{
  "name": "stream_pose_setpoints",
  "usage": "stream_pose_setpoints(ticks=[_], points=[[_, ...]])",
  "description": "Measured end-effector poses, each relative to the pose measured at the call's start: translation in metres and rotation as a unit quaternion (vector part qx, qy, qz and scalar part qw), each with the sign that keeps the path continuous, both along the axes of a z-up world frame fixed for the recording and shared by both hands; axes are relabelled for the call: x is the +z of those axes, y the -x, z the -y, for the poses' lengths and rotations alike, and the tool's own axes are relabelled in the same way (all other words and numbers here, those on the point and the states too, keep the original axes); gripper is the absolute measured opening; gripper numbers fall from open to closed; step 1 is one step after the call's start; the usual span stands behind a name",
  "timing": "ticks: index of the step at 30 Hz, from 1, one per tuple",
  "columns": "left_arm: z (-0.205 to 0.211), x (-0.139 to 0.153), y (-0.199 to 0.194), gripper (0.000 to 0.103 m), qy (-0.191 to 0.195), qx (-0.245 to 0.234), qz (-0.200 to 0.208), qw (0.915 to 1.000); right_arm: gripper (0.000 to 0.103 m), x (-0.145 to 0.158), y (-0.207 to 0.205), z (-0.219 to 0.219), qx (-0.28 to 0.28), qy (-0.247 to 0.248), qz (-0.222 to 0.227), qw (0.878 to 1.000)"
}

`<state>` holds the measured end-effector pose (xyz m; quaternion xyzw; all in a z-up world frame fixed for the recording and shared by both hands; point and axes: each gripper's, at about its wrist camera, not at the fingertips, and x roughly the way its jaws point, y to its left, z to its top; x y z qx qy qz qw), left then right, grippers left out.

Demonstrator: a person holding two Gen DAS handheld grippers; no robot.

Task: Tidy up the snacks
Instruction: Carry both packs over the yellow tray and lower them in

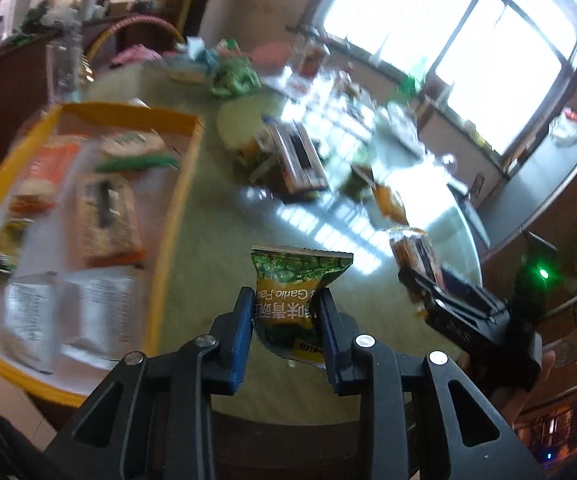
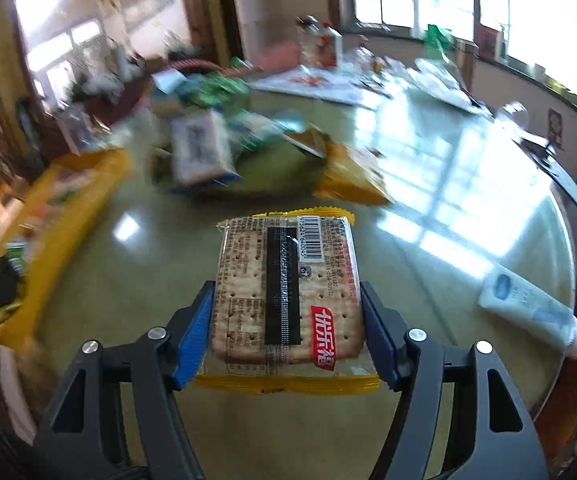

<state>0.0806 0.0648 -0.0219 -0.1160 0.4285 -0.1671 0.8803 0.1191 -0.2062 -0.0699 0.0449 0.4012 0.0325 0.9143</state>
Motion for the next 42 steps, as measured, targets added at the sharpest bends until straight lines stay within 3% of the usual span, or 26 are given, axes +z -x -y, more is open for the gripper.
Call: stream_pose_setpoints(ticks=[3, 7, 15, 28, 36, 42], points=[[-0.025, 0.014, 0.007, 0.030, 0.003, 0.027, 0.021, 0.9994, 0.069, 0.024, 0.006, -0.032, 0.055, -0.064, 0.023, 0.996], [-0.057, 0.020, 0.009, 0.030, 0.002, 0.073, 0.038, 0.9966, 0.069, 0.039, 0.000, -0.082, 0.126, -0.115, 0.022, 0.985], [-0.116, 0.008, 0.007, 0.030, 0.008, 0.141, 0.026, 0.9897, 0.069, 0.047, -0.025, -0.179, 0.225, -0.146, -0.007, 0.963], [-0.160, -0.021, -0.009, 0.030, 0.020, 0.158, -0.005, 0.9873, 0.069, 0.029, -0.073, -0.247, 0.242, -0.142, -0.049, 0.959], [-0.159, -0.041, -0.041, 0.030, -0.013, 0.148, -0.036, 0.9883, 0.069, 0.002, -0.109, -0.263, 0.231, -0.134, -0.087, 0.960], [-0.155, -0.055, -0.053, 0.030, -0.042, 0.147, -0.054, 0.9867, 0.069, -0.009, -0.123, -0.268, 0.215, -0.123, -0.092, 0.965]])
